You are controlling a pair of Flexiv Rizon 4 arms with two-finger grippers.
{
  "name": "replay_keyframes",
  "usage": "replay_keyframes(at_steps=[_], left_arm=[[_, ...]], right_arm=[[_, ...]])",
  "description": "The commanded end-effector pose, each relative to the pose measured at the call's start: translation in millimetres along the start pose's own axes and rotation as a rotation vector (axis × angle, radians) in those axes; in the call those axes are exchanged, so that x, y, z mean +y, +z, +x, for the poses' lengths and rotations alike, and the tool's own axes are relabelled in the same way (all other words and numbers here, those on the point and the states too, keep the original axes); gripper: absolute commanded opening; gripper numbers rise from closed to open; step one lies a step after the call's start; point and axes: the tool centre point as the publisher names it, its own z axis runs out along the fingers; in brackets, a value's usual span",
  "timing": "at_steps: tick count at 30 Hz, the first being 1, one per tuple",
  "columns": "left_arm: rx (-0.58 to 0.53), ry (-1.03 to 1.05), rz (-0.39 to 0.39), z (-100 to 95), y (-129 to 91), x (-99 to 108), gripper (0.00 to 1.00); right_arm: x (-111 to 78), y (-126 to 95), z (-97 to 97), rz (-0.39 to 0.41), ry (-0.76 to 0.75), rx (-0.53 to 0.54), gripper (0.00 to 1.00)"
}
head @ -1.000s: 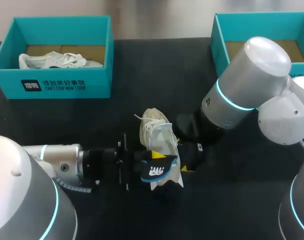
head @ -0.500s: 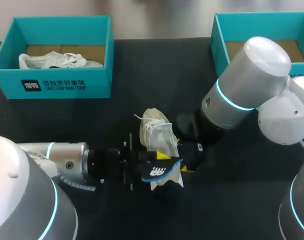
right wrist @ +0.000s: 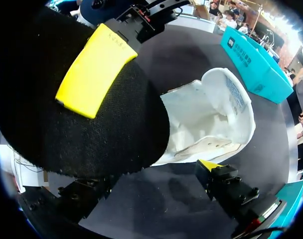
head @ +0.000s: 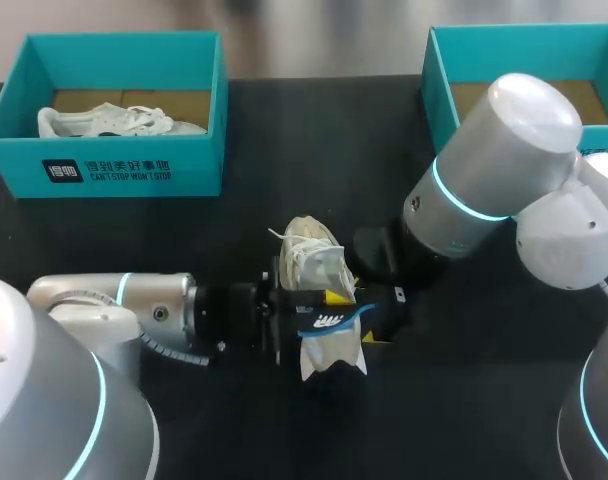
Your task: Take the shoe out of the shoebox, open the shoe tongue, remove and reinsert the insole, then place the shoe into the shoebox
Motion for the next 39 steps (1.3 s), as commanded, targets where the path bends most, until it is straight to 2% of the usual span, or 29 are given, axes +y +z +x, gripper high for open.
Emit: replay_keyframes(at_steps=[1,7,24,39], left_arm=[[0.000,-0.004,0.001,0.8,9.4,4.2,0.00],[0.004,-0.004,0.002,2.3,8.4,5.3,0.00],[-0.024,-0.009,-0.033,-1.3,-2.0,30.9,0.00],[-0.020,-0.005,-0.034,9.0,-11.8,26.0,0.00]], right_arm=[[0.7,1.4,1.2,0.001,0.000,-0.003,1.00],[0.7,1.4,1.2,0.001,0.000,-0.003,1.00],[0.7,1.4,1.2,0.001,0.000,-0.003,1.00],[0.7,1.4,1.2,0.001,0.000,-0.003,1.00]])
